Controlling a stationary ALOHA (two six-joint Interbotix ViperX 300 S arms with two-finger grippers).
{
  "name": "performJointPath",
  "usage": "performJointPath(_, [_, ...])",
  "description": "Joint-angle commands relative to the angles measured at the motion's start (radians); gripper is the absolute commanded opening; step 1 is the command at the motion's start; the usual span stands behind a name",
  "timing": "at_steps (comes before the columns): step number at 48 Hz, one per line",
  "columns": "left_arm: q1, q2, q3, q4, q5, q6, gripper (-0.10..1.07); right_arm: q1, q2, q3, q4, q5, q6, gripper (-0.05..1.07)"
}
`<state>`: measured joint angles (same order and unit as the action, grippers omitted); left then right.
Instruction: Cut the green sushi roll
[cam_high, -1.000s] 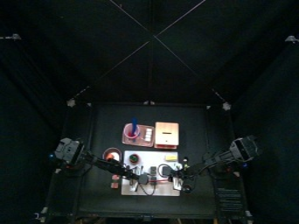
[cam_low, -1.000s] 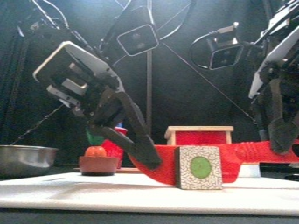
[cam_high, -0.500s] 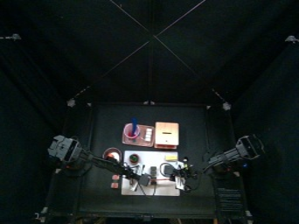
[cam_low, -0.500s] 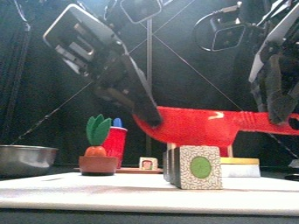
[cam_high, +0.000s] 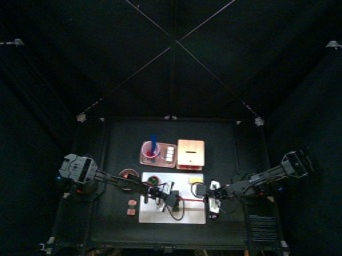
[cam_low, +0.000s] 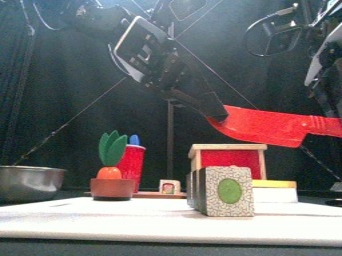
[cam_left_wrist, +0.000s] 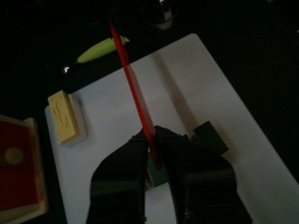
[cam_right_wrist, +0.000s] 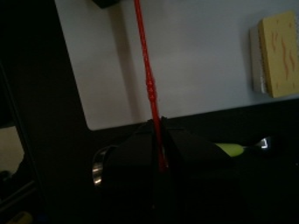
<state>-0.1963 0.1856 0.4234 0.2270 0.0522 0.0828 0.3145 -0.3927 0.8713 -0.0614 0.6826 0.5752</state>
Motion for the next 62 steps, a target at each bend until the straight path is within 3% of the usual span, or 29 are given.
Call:
performJointPath(1, [0.015, -0.006, -0.02, -0.002, -0.014, -0.002, 0.74, -0.008, -0.035, 0.008, 0.006, 0.008, 0.003, 0.45])
performJointPath(20, [0.106, -0.029, -0.011, -0.017, -0.038, -0.002, 0.77, -0.057, -0.132, 0.1, 0.163, 0.044, 0.003, 0.45])
performJointPath(30, [0.109, -0.048, -0.009, -0.014, -0.072, 0.0, 0.77, -0.106, -0.161, 0.13, 0.212, 0.046, 0.002, 0.45])
performJointPath(40, [0.1, -0.067, 0.005, -0.015, -0.075, 0.0, 0.77, -0.109, -0.14, 0.144, 0.261, 0.041, -0.002, 0.49])
performJointPath(47, [0.095, -0.072, 0.044, -0.014, -0.064, 0.002, 0.77, -0.103, -0.126, 0.155, 0.262, 0.037, -0.003, 0.58])
performJointPath(62, [0.091, -0.103, 0.098, -0.06, -0.043, 0.0, 0.77, -0.104, -0.12, 0.164, 0.262, 0.017, 0.0, 0.89])
